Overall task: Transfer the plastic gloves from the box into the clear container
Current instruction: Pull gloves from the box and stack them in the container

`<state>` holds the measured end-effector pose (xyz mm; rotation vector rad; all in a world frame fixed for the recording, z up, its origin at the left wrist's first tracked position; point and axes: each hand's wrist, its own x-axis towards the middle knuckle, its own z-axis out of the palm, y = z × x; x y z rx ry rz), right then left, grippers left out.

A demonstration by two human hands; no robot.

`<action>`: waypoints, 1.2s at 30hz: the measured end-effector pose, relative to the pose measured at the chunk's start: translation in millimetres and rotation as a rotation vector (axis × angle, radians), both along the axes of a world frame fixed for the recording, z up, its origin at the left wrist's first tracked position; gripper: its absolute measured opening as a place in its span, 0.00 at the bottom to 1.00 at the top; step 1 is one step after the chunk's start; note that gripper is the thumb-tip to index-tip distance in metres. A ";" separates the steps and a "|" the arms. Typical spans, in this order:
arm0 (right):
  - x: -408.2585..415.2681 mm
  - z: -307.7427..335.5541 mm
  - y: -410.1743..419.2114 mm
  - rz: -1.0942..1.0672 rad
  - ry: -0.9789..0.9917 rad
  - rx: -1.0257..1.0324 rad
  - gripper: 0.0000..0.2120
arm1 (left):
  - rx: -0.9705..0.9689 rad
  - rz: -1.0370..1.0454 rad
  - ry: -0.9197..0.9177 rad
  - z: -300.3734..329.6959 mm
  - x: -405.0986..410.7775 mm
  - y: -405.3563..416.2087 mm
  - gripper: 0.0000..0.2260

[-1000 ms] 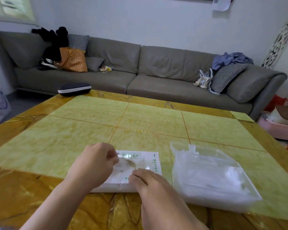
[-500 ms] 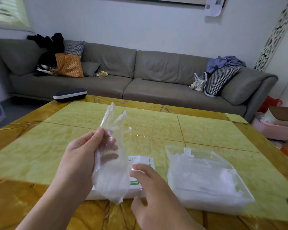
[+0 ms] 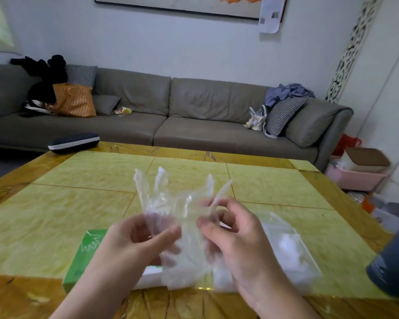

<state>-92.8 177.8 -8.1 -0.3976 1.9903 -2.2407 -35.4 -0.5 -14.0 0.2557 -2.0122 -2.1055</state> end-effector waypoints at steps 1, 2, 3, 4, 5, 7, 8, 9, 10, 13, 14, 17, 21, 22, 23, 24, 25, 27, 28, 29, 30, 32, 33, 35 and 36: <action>-2.7 1.7 6.4 -0.009 -0.011 0.004 0.10 | -0.009 0.042 -0.003 -0.2 -0.4 6.3 0.07; -5.6 3.0 11.6 -0.032 -0.038 -0.006 0.10 | 0.010 0.073 0.001 0.1 -0.3 11.6 0.04; -7.2 4.0 16.0 -0.041 -0.081 -0.033 0.10 | 0.042 0.103 0.009 0.3 -0.5 16.4 0.03; -8.0 3.4 20.9 -0.019 -0.134 -0.039 0.14 | 0.080 0.132 0.024 0.2 -1.4 21.3 0.03; -8.2 2.7 25.0 0.032 -0.182 -0.035 0.20 | 0.112 0.155 0.039 -0.1 -3.3 26.3 0.03; -4.5 0.0 25.5 0.111 -0.243 -0.067 0.21 | 0.166 0.174 0.063 0.3 -4.7 38.4 0.04; -2.7 -1.6 27.1 0.081 -0.242 -0.095 0.16 | 0.192 0.180 0.065 0.2 -6.1 45.6 0.04; -1.9 -3.1 29.3 0.021 -0.231 -0.113 0.10 | 0.218 0.192 0.065 -0.2 -7.5 51.1 0.05; -2.6 -3.4 32.1 -0.041 -0.214 -0.115 0.06 | 0.243 0.210 0.064 -1.6 -8.5 53.4 0.06; -9.0 2.1 49.8 -0.142 -0.172 -0.083 0.03 | 0.306 0.214 0.031 -6.9 -13.2 56.1 0.07; -11.8 4.2 55.2 -0.175 -0.160 -0.068 0.03 | 0.316 0.181 0.009 -7.4 -12.9 56.1 0.07; -24.3 4.1 74.0 -0.298 -0.126 -0.003 0.04 | 0.247 0.011 -0.073 -6.8 -9.6 68.3 0.05; -49.1 4.9 107.7 -0.363 -0.079 0.157 0.04 | 0.052 -0.211 -0.123 -1.5 -0.8 89.7 0.09; -55.4 5.7 117.8 -0.327 -0.085 0.188 0.03 | -0.005 -0.237 -0.133 0.7 3.5 93.5 0.13; -61.7 6.0 127.4 -0.280 -0.090 0.233 0.03 | -0.080 -0.238 -0.138 4.5 8.2 98.1 0.15; -67.4 4.4 137.3 -0.243 -0.087 0.298 0.02 | -0.177 -0.227 -0.130 9.1 12.4 104.7 0.16; -72.4 1.8 144.9 -0.220 -0.074 0.380 0.01 | -0.276 -0.218 -0.100 15.3 15.3 112.1 0.17; -79.9 -3.9 150.9 -0.192 -0.036 0.539 0.03 | -0.456 -0.226 0.056 28.4 16.1 127.9 0.12; -81.7 -5.5 150.4 -0.172 -0.020 0.593 0.04 | -0.563 -0.230 0.141 31.9 10.0 134.9 0.06; -83.0 -7.0 149.3 -0.148 -0.008 0.641 0.05 | -0.687 -0.218 0.206 31.6 -1.7 139.1 0.02; -82.9 -7.6 148.7 -0.128 0.006 0.704 0.06 | -0.846 -0.212 0.243 28.8 -15.5 143.9 0.06; -81.7 -6.8 149.2 -0.122 0.043 0.857 0.07 | -1.144 -0.221 0.177 15.7 -46.3 145.1 0.13; -81.5 -6.6 149.9 -0.136 0.064 0.905 0.08 | -1.237 -0.238 0.092 7.5 -61.5 142.4 0.16; -82.5 -7.3 149.2 -0.168 0.096 0.955 0.09 | -1.328 -0.322 -0.081 -4.5 -78.6 135.9 0.21; -83.0 -8.3 149.7 -0.177 0.108 0.971 0.10 | -1.344 -0.378 -0.148 -7.1 -82.6 136.1 0.22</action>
